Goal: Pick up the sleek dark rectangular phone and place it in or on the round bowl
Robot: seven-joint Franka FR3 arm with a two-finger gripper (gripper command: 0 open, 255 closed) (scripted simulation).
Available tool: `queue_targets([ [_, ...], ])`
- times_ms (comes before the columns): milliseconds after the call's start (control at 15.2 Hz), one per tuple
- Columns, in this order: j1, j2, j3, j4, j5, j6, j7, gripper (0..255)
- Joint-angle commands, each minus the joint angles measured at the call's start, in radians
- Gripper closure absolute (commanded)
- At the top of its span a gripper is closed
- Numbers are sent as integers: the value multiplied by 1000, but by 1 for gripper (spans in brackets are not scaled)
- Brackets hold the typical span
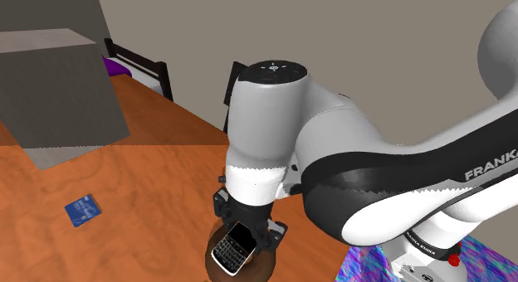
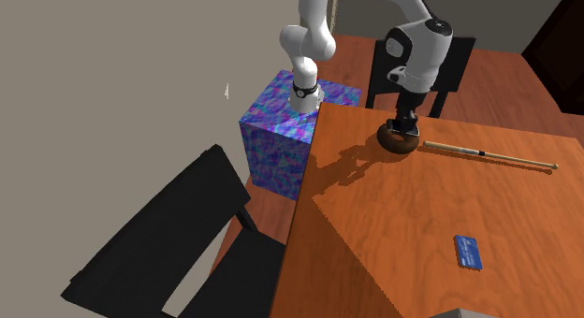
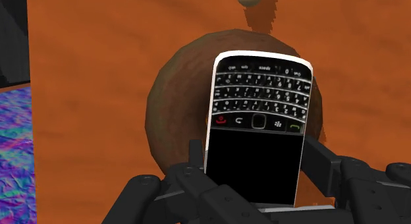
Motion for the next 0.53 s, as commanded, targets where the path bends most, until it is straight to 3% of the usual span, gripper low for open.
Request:
queue_targets([
  [0,-18,24,26,-17,-20,34,16,255],
  [462,-22,29,31,-20,-26,40,20,255],
])
